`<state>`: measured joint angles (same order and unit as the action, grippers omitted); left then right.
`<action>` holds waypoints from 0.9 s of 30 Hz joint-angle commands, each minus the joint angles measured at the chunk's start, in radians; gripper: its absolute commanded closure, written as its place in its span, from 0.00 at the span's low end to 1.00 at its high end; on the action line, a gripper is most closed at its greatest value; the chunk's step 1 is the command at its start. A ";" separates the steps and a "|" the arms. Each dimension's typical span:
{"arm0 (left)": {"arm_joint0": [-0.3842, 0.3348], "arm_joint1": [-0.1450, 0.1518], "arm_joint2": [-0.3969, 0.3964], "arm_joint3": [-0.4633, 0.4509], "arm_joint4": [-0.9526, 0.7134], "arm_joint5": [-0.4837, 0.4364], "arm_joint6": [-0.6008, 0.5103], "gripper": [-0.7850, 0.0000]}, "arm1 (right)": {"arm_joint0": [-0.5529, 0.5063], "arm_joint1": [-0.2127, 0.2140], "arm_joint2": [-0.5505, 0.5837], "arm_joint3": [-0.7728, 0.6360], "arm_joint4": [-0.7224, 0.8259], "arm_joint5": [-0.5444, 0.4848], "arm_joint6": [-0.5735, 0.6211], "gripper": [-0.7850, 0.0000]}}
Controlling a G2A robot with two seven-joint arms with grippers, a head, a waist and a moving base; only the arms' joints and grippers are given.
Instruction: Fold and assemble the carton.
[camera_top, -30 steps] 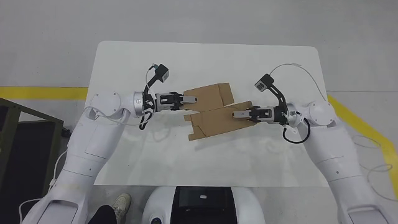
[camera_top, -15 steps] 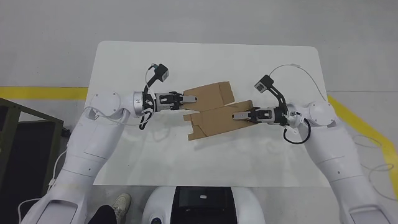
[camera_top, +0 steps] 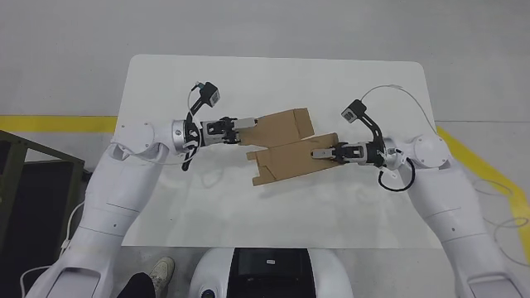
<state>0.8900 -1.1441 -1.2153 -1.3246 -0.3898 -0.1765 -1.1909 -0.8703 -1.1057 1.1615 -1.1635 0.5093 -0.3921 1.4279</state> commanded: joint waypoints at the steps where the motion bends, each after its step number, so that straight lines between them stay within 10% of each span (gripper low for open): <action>1: 0.002 0.001 -0.001 -0.005 -0.004 0.007 -0.001 0.00 | -0.001 0.001 -0.003 0.001 -0.004 -0.002 -0.002 1.00; 27: 0.045 0.022 -0.032 -0.132 -0.046 0.062 0.003 0.00 | 0.019 -0.001 -0.050 0.026 -0.049 0.018 -0.050 1.00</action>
<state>0.9345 -1.1223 -1.2472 -1.4566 -0.4353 -0.1144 -1.1889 -0.8519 -1.1060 1.1143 -1.1358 0.4584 -0.3749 1.3779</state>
